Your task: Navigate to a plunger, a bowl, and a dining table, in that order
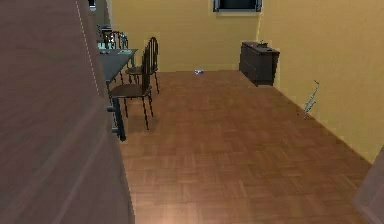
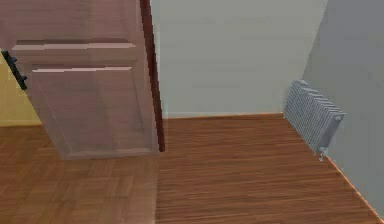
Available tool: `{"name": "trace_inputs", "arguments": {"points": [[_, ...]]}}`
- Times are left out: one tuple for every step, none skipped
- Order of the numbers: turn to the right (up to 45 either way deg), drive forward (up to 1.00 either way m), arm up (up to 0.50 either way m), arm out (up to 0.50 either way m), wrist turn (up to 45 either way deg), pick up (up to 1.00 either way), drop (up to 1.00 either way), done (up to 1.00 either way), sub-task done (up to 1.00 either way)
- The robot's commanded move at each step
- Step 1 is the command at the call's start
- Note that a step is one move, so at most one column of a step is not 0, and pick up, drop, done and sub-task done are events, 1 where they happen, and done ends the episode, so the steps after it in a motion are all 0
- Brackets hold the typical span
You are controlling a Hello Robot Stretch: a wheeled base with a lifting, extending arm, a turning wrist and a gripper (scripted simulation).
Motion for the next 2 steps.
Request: {"name": "trace_inputs", "arguments": {"points": [[-3.0, 0.00, 0.00, 0.00, 0.0, 0.00, 0.00, 0.00, 0.00], [45.0, 0.00, 0.00, 0.00, 0.0, 0.00, 0.00, 0.00, 0.00]]}}
